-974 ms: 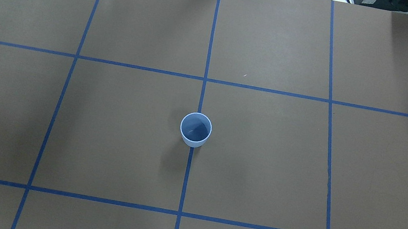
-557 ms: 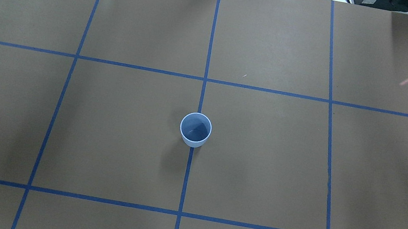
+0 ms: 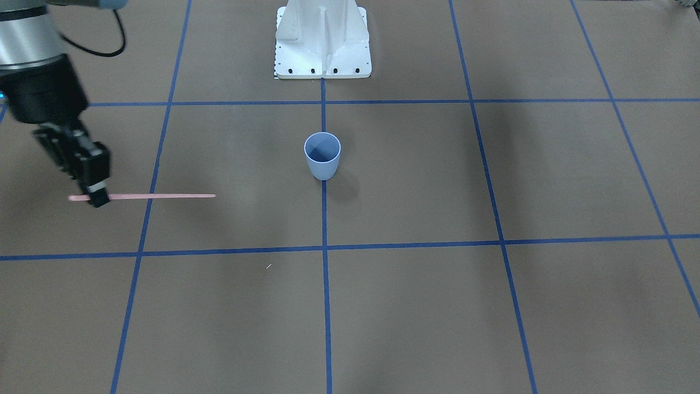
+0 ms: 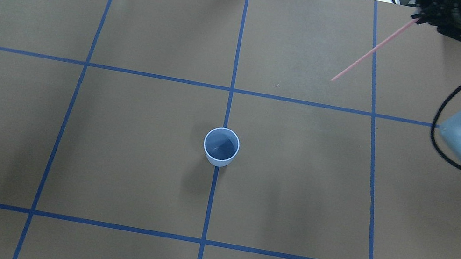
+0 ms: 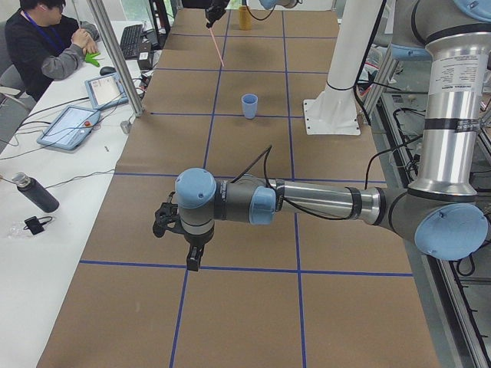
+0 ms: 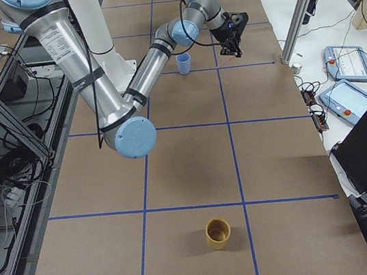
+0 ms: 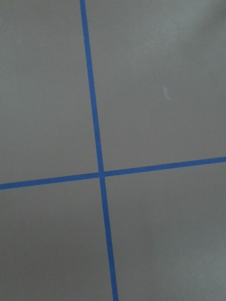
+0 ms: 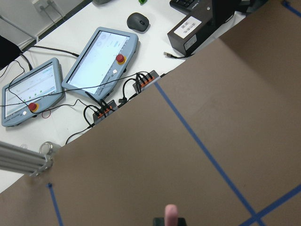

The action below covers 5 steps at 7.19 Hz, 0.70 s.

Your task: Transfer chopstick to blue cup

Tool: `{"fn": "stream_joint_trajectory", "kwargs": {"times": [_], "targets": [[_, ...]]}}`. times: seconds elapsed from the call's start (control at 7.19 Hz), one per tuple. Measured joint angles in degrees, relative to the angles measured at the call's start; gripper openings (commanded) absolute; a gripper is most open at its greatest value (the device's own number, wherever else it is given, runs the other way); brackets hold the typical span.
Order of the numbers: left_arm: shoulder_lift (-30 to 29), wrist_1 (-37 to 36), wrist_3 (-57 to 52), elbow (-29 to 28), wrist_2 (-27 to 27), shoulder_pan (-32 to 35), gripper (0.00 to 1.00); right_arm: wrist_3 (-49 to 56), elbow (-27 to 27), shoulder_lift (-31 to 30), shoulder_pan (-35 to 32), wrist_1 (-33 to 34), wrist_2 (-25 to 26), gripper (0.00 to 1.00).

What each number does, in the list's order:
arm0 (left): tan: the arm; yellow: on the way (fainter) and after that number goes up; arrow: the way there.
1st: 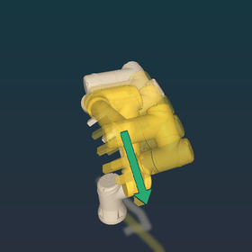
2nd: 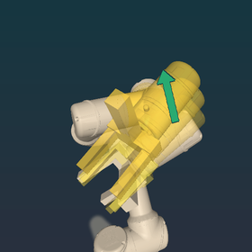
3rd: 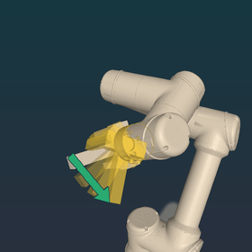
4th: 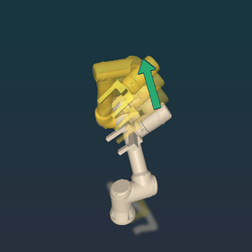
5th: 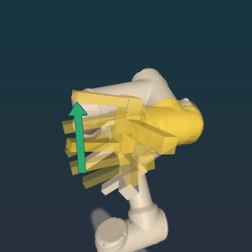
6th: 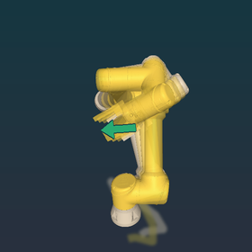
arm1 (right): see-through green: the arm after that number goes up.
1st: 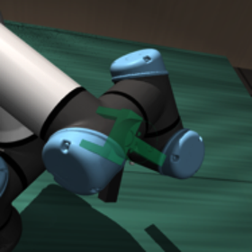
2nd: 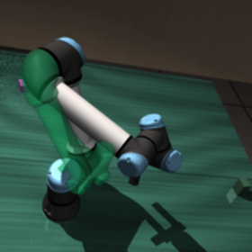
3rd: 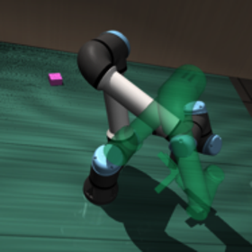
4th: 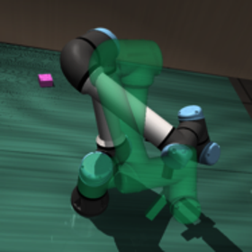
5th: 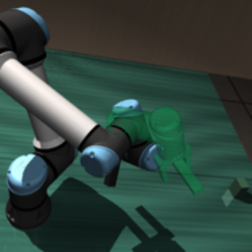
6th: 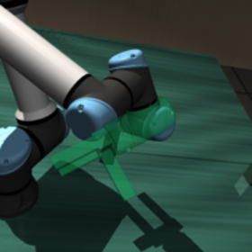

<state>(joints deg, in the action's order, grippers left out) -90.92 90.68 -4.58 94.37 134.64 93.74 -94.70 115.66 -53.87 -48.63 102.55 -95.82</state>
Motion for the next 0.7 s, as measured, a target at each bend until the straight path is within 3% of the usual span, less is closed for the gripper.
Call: {"fn": "stream_joint_trajectory", "kwargs": {"times": [0.28,0.7], "targets": [[0.1,0.0,0.1,-0.2,0.0,0.0,0.98,-5.7,-0.1,7.8,9.6,12.9,8.0,0.00],[0.1,0.1,0.0,-0.6,0.0,0.0,0.98,-10.0,-1.0,10.4,17.6,18.9,13.9,0.00]]}}
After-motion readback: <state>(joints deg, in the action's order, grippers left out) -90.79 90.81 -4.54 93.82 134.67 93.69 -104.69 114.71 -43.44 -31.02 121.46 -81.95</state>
